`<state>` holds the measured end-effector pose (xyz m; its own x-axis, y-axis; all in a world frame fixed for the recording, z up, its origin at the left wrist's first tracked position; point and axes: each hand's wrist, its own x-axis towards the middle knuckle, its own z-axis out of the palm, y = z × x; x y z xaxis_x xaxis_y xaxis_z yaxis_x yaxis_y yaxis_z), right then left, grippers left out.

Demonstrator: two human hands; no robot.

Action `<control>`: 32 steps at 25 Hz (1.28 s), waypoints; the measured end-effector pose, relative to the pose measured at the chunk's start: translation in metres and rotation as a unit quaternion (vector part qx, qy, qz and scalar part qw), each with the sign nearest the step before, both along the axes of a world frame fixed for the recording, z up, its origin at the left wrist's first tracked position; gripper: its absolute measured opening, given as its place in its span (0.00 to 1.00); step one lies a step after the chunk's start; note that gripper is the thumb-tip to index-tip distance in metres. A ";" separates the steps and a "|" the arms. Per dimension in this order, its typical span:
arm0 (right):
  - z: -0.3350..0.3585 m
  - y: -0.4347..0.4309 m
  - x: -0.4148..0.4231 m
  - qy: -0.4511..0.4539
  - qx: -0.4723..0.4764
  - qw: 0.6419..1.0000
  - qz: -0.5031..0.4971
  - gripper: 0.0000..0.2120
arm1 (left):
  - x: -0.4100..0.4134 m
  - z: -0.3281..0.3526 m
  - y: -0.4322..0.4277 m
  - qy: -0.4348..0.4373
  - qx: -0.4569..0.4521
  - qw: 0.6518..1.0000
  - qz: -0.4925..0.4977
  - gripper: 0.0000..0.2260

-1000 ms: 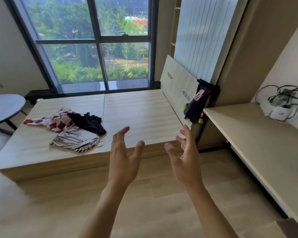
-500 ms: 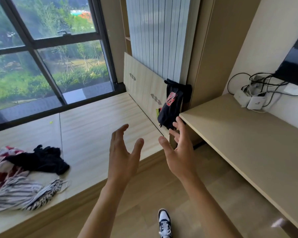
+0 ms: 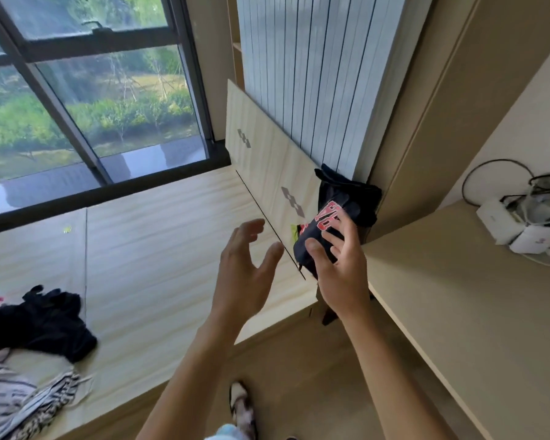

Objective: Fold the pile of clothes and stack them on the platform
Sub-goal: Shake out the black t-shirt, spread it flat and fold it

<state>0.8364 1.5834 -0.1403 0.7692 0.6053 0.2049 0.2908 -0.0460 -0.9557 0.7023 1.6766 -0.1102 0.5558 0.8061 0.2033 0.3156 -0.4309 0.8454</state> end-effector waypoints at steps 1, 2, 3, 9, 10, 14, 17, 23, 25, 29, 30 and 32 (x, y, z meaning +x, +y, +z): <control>-0.005 0.014 0.011 0.002 -0.003 1.000 -0.004 0.35 | 0.013 -0.005 0.017 0.006 -0.006 1.000 -0.013 0.20; -0.012 0.030 0.024 0.006 -0.008 1.000 -0.012 0.35 | 0.028 -0.010 0.036 0.010 -0.011 1.000 -0.027 0.20; -0.020 0.044 0.038 0.017 -0.017 0.999 -0.026 0.35 | 0.043 -0.015 0.055 0.018 -0.019 0.999 -0.040 0.19; -0.035 0.112 0.108 0.053 -0.052 0.989 -0.125 0.34 | 0.121 -0.023 0.145 0.032 -0.043 0.991 -0.124 0.18; -0.037 0.120 0.122 0.060 -0.057 0.987 -0.139 0.33 | 0.133 -0.023 0.156 0.035 -0.044 0.989 -0.137 0.17; -0.051 0.146 0.176 0.073 -0.095 0.976 -0.180 0.30 | 0.171 -0.026 0.183 0.049 -0.056 0.983 -0.167 0.17; -0.076 0.166 0.220 -0.028 -0.212 0.952 -0.220 0.31 | 0.198 -0.031 0.195 0.056 -0.050 0.983 -0.167 0.17; -0.134 0.195 0.277 -0.139 -0.477 0.844 -0.201 0.36 | 0.229 -0.035 0.212 0.074 -0.060 0.980 -0.175 0.17; -0.148 0.195 0.280 -0.156 -0.503 0.825 -0.205 0.31 | 0.231 -0.039 0.217 0.080 -0.065 0.982 -0.158 0.17; -0.152 0.191 0.293 -0.198 -0.486 0.817 -0.240 0.14 | 0.229 -0.051 0.219 0.090 -0.085 0.983 -0.139 0.17; -0.153 0.189 0.293 -0.208 -0.471 0.821 -0.246 0.11 | 0.229 -0.053 0.218 0.095 -0.089 0.981 -0.140 0.17; -0.152 0.187 0.288 -0.232 -0.440 0.829 -0.258 0.08 | 0.229 -0.057 0.216 0.103 -0.094 0.979 -0.146 0.17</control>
<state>1.1248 1.7702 -0.2919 0.9342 0.2920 0.2049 0.3416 -0.8977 -0.2782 0.9318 1.8930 -0.1668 0.7821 0.6188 -0.0733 0.3738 -0.3718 0.8497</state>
